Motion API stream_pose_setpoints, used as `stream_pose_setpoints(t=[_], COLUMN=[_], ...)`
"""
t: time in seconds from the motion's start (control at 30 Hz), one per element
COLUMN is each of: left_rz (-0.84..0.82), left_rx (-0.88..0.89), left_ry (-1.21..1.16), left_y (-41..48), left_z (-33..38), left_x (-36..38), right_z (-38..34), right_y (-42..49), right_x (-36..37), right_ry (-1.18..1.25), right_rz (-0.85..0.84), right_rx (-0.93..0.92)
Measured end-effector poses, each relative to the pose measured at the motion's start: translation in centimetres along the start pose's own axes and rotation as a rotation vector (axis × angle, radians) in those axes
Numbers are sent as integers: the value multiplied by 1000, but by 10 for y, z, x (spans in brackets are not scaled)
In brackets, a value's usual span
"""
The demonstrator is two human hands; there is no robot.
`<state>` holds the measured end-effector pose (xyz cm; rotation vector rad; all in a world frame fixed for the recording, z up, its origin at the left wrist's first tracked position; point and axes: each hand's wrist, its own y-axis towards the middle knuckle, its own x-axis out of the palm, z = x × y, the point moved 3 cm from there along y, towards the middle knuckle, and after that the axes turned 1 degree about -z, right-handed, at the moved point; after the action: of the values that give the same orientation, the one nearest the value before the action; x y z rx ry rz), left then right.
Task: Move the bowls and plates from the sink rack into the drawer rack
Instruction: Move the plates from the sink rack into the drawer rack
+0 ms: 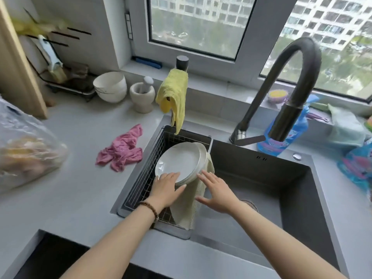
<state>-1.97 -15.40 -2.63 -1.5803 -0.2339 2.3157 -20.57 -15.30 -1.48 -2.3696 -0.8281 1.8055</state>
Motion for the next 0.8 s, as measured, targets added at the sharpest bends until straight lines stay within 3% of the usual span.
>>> stream_pose_setpoints(t=[0.3,0.5,0.8], left_rz=[-98,-73,-48], left_rx=[23,86,128], left_ry=[-78,48,36], left_y=[46,49,43], left_z=[7,12,8], left_x=[23,25,13], right_z=[19,21,14], right_y=[15,17,20], right_x=[6,9,4], right_ry=[-67,-90,-98], right_rz=[-15,-12,-22], right_rx=[-69,-85,-46])
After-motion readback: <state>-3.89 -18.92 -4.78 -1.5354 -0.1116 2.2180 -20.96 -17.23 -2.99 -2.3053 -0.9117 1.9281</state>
